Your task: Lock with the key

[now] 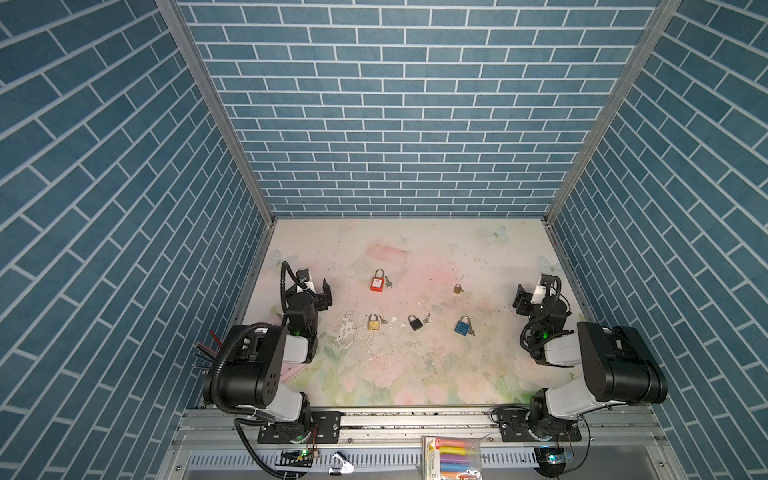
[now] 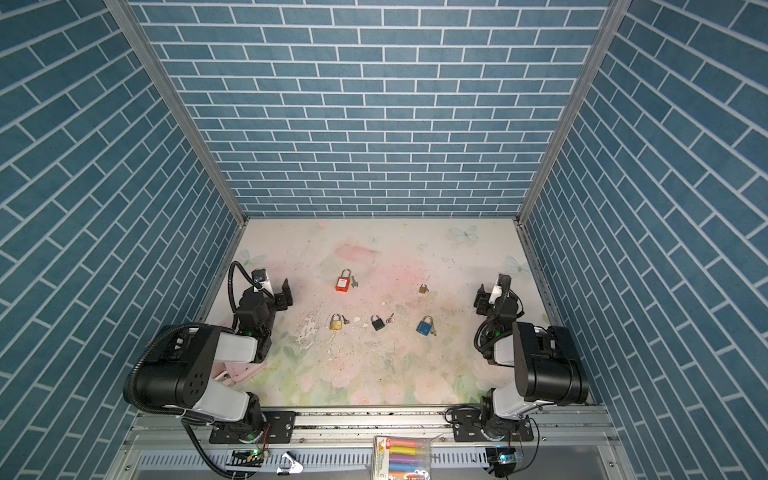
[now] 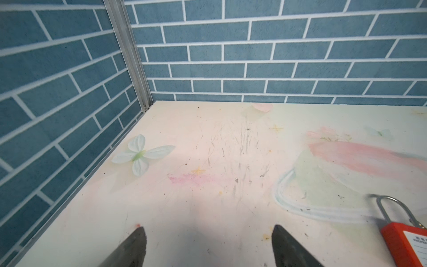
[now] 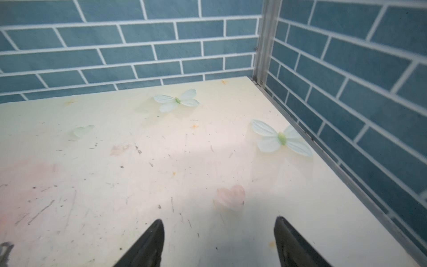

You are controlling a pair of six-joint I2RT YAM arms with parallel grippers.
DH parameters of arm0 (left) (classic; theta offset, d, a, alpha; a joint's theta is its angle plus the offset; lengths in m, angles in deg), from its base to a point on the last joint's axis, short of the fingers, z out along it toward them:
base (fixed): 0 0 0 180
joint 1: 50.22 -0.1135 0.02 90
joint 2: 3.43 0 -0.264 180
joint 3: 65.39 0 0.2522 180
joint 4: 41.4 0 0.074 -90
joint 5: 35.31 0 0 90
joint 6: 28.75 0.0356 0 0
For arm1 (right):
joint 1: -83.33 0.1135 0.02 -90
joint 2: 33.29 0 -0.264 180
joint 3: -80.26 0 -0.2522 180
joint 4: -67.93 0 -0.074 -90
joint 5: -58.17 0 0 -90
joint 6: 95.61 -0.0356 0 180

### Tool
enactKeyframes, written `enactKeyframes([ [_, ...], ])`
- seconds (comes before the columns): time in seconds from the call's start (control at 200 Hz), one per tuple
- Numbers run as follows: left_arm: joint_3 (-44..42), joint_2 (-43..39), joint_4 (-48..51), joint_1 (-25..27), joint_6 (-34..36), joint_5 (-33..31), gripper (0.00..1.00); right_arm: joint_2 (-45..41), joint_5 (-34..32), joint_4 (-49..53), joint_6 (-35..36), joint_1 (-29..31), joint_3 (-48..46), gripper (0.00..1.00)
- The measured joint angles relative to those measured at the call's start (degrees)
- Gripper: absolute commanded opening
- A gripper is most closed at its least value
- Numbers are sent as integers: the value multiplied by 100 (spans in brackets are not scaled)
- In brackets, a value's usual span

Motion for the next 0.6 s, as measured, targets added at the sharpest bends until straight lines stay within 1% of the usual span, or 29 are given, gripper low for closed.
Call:
enactKeyframes([
  [0.115,-2,0,-87,72,72,-22,86,-11,151,7,-11,2,52,88],
  [0.27,-2,0,-170,160,125,-55,85,-11,223,-9,-11,2,52,89],
  [0.6,0,0,-160,26,125,192,86,-11,282,-22,-9,2,52,90],
])
